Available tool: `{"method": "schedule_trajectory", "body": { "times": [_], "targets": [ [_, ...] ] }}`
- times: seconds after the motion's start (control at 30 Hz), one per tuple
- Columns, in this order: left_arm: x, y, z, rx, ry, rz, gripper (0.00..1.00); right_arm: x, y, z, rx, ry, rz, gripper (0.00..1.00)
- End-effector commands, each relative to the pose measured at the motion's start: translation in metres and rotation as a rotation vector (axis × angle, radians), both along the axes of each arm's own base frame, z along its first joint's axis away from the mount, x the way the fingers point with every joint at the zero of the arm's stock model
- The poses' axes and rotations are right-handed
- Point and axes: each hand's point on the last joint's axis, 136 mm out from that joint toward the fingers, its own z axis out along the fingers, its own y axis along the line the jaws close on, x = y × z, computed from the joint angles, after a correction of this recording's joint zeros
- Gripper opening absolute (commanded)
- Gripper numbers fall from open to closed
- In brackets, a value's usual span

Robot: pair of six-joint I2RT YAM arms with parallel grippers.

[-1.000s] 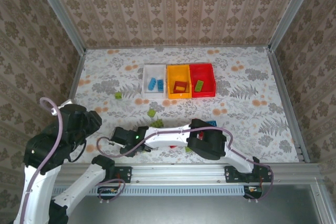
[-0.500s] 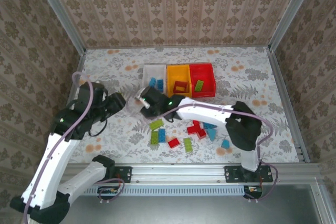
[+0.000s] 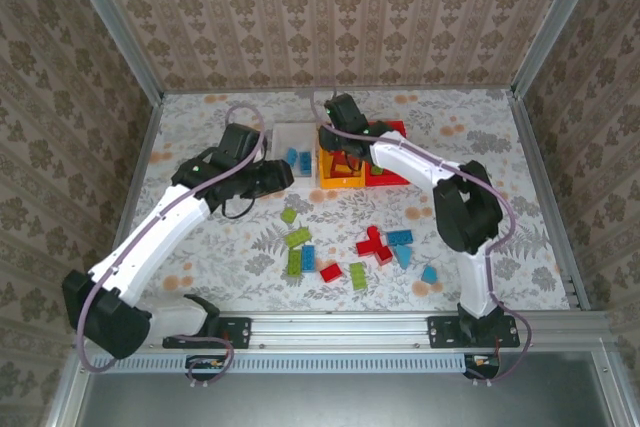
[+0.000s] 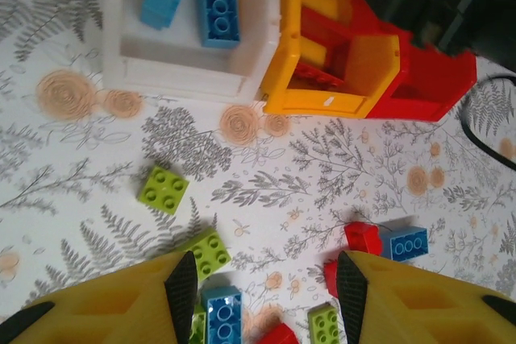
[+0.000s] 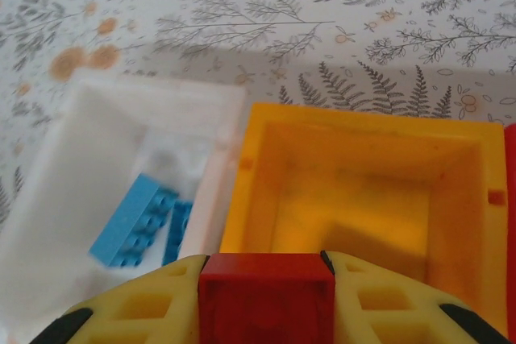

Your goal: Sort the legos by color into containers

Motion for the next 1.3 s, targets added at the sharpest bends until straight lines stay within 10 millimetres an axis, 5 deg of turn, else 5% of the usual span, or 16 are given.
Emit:
{"method": "schedule_trajectory", "body": {
  "times": [0.0,0.27,0.5,0.67,0.87,1.07,1.27],
  "targets": [
    [0.015,-0.019,0.024,-0.012,-0.104,-0.081,0.51,0.009,0.006,-0.015,0.077,0.093,-0.033,0.29],
    [0.022,-0.042,0.017,0.063,-0.109,-0.182,0.52,0.024,0.005,-0.035,0.156,0.163,-0.063,0.45],
    [0.022,-0.028,0.013,0.095,-0.091,-0.141,0.52,0.022,0.001,-0.012,0.160,0.131,-0.056,0.62],
    [0.028,0.018,0.002,0.179,-0.031,0.006,0.52,0.010,-0.001,0.034,0.143,0.001,-0.008,0.63],
    [0.043,0.096,-0.035,0.322,0.161,0.200,0.57,-0.045,0.023,0.076,0.183,-0.207,0.194,0.68],
    [0.081,0.140,-0.081,0.350,0.284,0.281,0.64,-0.110,0.039,0.073,0.204,-0.218,0.366,0.71],
    [0.119,0.172,-0.115,0.462,0.332,0.239,0.71,-0.137,0.033,0.079,0.210,-0.207,0.426,0.72]
  ]
}}
